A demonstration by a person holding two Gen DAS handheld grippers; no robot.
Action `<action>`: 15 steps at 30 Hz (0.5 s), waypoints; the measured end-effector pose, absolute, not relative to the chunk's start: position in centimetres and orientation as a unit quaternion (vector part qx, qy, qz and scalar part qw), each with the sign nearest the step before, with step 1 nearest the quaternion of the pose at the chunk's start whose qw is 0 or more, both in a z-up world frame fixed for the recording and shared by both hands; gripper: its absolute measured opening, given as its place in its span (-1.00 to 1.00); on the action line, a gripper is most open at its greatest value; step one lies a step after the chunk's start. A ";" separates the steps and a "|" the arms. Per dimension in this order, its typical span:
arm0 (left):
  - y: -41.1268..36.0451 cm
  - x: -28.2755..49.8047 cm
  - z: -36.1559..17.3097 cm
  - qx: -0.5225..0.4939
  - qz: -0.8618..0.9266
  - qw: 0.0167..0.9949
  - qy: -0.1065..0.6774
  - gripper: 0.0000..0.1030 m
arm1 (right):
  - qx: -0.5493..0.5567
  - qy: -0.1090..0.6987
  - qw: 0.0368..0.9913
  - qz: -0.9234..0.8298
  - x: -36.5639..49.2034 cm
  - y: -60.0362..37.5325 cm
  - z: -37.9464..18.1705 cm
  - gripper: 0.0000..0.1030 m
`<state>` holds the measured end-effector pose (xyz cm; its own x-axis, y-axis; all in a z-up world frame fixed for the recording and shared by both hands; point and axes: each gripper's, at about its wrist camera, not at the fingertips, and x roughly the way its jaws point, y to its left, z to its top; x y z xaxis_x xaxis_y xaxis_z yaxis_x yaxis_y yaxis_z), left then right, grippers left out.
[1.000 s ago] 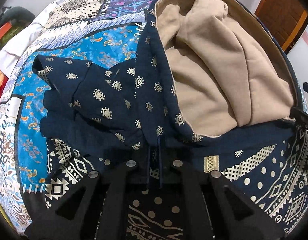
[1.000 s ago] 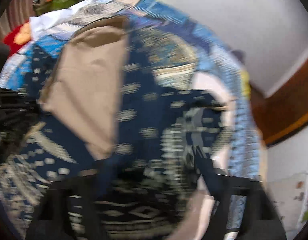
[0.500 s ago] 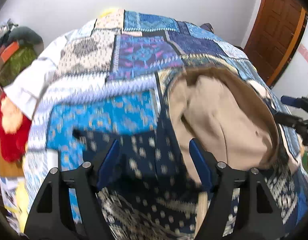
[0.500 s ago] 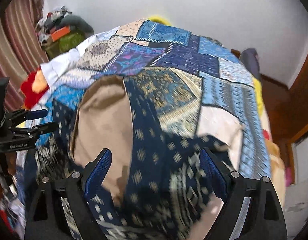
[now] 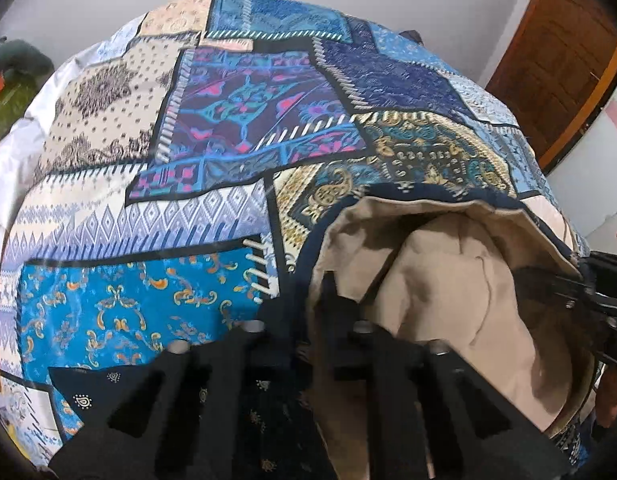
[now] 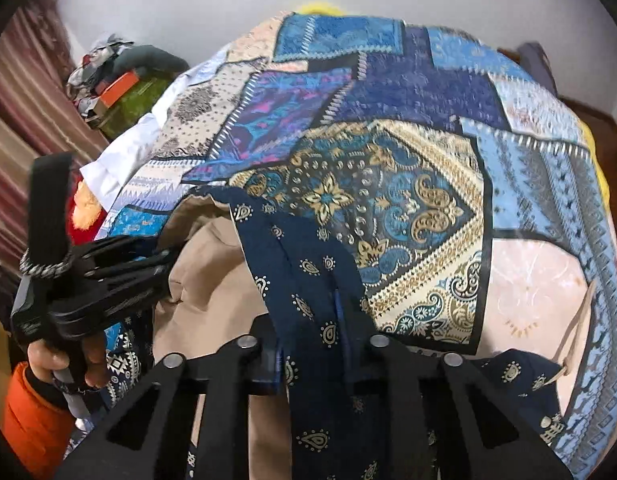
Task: Fold large clothes
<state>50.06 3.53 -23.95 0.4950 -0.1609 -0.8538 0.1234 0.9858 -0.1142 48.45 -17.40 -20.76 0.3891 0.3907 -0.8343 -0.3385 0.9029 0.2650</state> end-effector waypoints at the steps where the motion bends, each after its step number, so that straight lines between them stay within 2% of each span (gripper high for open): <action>1: 3.4 49.4 -23.2 -0.014 -0.083 0.871 0.484 -0.86 | 0.021 0.500 0.837 0.221 48.0 -17.4 -20.4 -0.76; 11: 3.4 38.4 -13.9 0.047 -0.111 0.911 0.394 -0.86 | 0.018 0.444 0.855 0.268 39.1 -17.8 -13.7 -0.81; 15: 3.5 33.6 -13.4 0.065 -0.111 0.911 0.391 -0.86 | 0.008 0.439 0.851 0.287 34.4 -17.5 -12.1 -0.81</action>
